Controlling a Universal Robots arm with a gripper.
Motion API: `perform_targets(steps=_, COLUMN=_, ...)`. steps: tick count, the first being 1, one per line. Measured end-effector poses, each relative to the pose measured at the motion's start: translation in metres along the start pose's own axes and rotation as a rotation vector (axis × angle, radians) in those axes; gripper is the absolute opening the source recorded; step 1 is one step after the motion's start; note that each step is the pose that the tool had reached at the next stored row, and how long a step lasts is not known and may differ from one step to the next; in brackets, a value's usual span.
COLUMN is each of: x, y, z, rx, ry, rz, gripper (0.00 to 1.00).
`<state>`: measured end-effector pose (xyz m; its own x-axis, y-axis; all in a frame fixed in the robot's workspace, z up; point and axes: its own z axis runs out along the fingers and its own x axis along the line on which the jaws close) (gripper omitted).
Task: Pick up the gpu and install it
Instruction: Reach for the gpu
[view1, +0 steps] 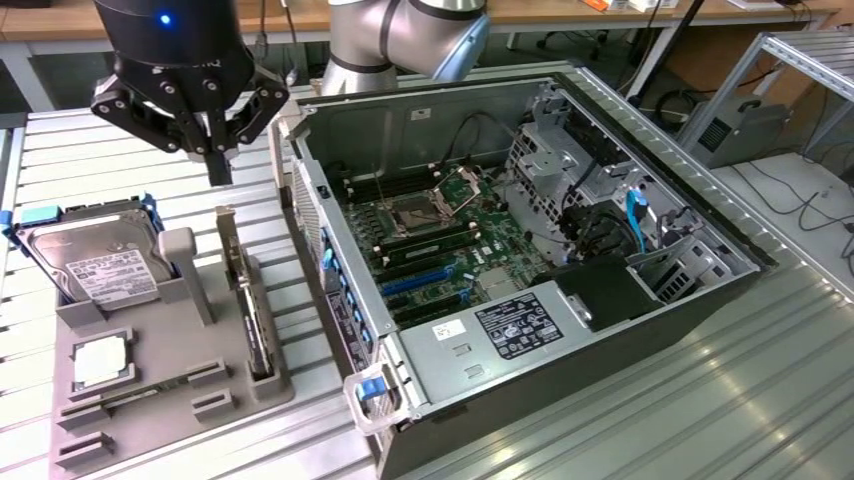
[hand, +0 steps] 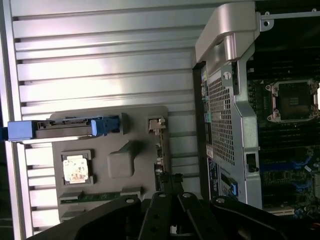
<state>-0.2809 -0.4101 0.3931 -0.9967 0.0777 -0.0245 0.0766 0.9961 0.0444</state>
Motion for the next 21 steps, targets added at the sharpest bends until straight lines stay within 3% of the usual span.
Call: perform_targets(steps=21, x=-0.003, y=-0.0356, z=-0.0016, rx=0.0001, ry=0.0001, rz=0.000, gripper=0.11)
